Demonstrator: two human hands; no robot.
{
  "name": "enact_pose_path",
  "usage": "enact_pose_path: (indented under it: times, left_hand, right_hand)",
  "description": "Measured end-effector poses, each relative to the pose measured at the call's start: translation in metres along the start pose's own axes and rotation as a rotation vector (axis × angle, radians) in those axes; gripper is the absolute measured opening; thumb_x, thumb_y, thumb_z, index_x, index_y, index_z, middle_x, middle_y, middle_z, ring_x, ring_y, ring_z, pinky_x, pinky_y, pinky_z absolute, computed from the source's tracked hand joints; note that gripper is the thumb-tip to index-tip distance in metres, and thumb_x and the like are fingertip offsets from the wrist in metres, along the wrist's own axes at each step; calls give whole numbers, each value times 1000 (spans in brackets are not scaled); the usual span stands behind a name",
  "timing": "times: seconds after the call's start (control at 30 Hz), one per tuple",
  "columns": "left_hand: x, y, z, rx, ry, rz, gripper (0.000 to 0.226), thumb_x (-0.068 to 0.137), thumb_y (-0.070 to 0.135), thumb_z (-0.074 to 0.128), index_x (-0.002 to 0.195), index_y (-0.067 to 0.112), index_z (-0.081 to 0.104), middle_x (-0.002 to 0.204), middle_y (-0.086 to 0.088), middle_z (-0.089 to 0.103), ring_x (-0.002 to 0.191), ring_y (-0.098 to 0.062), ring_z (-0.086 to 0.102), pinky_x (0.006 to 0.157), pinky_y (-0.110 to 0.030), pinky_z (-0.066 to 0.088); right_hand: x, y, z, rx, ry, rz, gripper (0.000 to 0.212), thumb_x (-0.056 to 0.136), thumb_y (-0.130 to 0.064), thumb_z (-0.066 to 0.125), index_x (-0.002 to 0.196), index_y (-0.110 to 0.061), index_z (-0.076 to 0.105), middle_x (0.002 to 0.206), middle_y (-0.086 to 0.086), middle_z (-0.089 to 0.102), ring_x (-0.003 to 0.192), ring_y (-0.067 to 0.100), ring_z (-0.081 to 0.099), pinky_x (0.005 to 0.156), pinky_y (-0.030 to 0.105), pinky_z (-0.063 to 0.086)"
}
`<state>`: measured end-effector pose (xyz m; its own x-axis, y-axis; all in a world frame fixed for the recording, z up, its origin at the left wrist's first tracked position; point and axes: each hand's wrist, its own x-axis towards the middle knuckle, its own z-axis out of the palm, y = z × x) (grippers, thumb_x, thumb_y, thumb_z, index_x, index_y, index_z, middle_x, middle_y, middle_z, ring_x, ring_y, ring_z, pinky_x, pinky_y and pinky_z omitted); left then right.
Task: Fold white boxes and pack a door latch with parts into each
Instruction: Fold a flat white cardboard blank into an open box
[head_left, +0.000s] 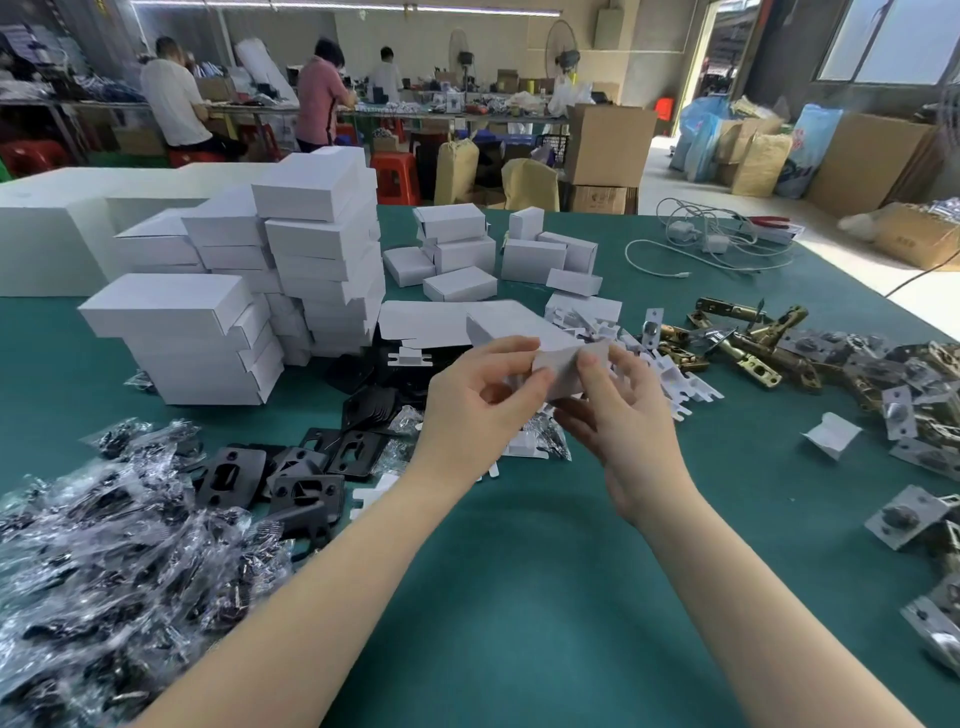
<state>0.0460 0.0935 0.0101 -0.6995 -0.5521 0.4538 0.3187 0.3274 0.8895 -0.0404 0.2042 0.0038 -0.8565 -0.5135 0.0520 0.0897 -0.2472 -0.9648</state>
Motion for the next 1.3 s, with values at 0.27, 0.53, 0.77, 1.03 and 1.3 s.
enact_pose_path:
  times: [0.27,0.53,0.77,1.03,1.3]
  left_hand:
    - [-6,-15,9,174,-37,156,25,83,17,76,100,35,76,112,29,60,109,-1,60,87,-15,50]
    - [3,-9,-8,371,-289,39,63,77,26,79,122,60,51,116,33,60,66,4,61,66,-17,47]
    - [13,-8,-19,1043,-368,231,92,63,44,84,143,30,42,143,9,46,126,-16,39,106,-31,29]
    - [6,-15,-14,946,-287,175,96,62,45,82,145,24,39,137,4,49,123,-19,46,102,-33,38]
    - [2,-12,-8,917,-221,249,91,58,35,82,140,18,47,138,3,55,124,-20,52,102,-40,43]
  right_hand:
    - [-3,-6,3,241,-73,240,38,95,-45,55,101,-9,63,89,10,74,81,21,74,71,30,60]
    - [6,-1,-6,-8,12,116,15,97,-26,59,91,-12,55,76,4,65,64,12,63,62,28,57]
    - [8,9,-13,-624,-163,-135,53,101,-38,48,149,-18,38,133,-1,56,121,14,52,105,32,38]
    - [-2,17,-2,-356,122,-313,23,98,-30,58,120,-31,65,98,-17,70,85,-7,62,76,13,46]
    - [1,12,-7,-319,147,-341,32,98,-28,59,128,-17,65,114,-26,66,108,-13,57,91,8,44]
